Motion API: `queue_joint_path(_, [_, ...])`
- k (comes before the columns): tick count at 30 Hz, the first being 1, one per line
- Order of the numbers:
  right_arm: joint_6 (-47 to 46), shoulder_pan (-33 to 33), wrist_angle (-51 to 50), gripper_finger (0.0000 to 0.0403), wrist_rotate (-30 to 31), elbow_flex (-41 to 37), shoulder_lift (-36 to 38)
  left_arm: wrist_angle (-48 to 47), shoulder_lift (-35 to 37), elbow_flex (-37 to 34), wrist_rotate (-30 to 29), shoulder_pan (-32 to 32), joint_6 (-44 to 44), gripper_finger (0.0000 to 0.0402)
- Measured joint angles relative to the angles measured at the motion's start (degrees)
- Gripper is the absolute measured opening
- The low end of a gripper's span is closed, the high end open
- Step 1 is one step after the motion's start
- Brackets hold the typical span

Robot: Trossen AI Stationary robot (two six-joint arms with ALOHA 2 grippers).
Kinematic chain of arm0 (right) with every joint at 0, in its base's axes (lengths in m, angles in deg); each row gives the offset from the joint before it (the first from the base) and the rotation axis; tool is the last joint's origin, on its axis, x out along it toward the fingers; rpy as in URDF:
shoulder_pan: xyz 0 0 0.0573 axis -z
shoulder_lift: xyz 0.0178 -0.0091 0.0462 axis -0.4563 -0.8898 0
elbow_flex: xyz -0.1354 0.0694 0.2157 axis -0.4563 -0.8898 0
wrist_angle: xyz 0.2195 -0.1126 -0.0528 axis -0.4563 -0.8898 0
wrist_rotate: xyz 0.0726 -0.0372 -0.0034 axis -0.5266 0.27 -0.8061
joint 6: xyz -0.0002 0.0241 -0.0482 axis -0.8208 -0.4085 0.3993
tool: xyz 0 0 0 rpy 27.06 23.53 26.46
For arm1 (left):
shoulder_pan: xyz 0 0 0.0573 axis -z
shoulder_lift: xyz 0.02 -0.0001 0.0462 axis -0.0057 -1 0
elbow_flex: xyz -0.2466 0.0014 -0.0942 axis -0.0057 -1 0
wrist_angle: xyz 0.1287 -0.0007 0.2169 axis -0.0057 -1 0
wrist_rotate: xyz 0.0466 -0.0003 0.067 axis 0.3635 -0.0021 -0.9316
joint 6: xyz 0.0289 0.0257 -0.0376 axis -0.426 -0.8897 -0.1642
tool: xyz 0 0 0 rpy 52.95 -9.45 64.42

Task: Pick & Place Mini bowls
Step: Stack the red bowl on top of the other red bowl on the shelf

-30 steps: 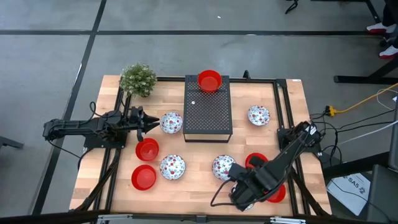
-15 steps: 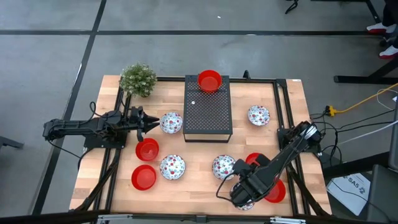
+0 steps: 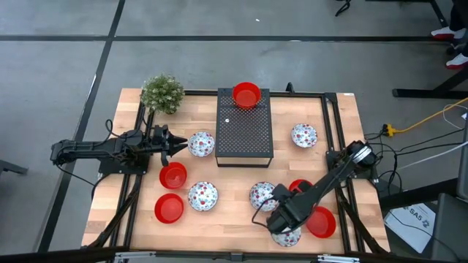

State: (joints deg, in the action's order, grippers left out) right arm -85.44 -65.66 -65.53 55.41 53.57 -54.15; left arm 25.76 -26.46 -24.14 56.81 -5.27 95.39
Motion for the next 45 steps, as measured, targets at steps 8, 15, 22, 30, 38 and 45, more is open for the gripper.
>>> queue_joint_path(8, [0.21,1.74,3.52,0.0123,-0.52,-3.16,0.00,0.00,0.01,0.01,0.00,-0.01,0.00,0.0123])
queue_joint_path(15, [0.25,1.94,7.66,0.0123,-1.94,-6.44,-0.02,0.00,0.01,-0.01,-0.02,0.01,-0.01,0.0118])
queue_joint_path(22, [0.26,1.94,7.39,0.0104,-1.91,-6.47,-0.02,0.00,0.01,-0.01,-0.02,0.01,-0.01,0.0120])
queue_joint_path(30, [0.28,1.94,7.41,0.0009,-1.82,-6.47,-0.02,0.00,-0.01,0.01,-0.02,0.00,0.00,0.0120])
queue_joint_path(38, [0.28,1.89,7.30,0.0009,-3.17,-6.33,-0.02,0.00,-0.01,0.01,-0.02,0.01,-0.01,0.0122])
queue_joint_path(45, [0.96,1.44,6.05,0.0010,-3.05,-3.13,-0.04,-0.01,0.00,0.01,0.00,0.00,-0.01,0.0122])
